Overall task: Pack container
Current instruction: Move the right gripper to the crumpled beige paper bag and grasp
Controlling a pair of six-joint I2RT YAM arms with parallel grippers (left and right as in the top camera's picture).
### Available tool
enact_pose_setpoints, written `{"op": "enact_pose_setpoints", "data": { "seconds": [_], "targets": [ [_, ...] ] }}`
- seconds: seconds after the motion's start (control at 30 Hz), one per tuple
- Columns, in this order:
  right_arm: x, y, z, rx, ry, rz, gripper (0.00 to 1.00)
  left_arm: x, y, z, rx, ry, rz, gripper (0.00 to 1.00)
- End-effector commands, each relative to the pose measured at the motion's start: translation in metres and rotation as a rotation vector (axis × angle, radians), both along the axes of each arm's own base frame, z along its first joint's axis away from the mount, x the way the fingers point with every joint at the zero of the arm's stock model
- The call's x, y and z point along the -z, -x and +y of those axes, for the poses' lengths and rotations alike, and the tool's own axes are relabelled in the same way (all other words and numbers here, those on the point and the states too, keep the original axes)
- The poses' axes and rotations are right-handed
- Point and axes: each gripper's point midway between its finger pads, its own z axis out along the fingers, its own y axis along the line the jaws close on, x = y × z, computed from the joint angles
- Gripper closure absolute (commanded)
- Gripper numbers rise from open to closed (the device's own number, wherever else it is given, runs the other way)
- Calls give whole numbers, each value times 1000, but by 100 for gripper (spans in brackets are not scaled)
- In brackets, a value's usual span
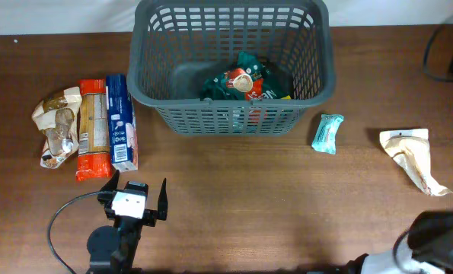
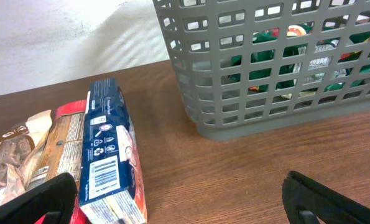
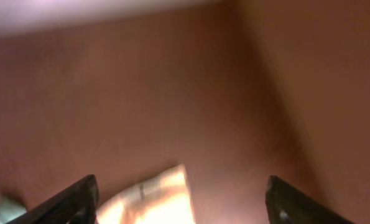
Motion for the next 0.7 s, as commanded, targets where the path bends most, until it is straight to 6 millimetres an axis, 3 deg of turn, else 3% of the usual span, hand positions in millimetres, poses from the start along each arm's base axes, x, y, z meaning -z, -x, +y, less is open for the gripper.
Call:
{"op": "enact_pose_setpoints", "data": {
  "seconds": [0.0, 0.1, 0.2, 0.4, 0.53, 0.67],
  "targets": [
    [53, 13, 9, -141, -72, 81, 20, 0, 0, -3, 13, 11, -4, 1],
    [106, 35, 10, -195, -96, 192, 20, 0, 0, -3, 13, 11, -4, 1],
    [140, 58, 18, -200, -151, 272, 20, 0, 0, -3, 13, 11, -4, 1],
    [182, 91, 42, -333, -188, 414, 20, 0, 0, -3, 13, 11, -4, 1],
    [205, 120, 32, -290, -130, 551, 16, 0, 0, -3, 13, 11, -4, 1],
    [225, 124, 29, -266, -124, 578, 16, 0, 0, -3, 13, 11, -4, 1]
  ]
}}
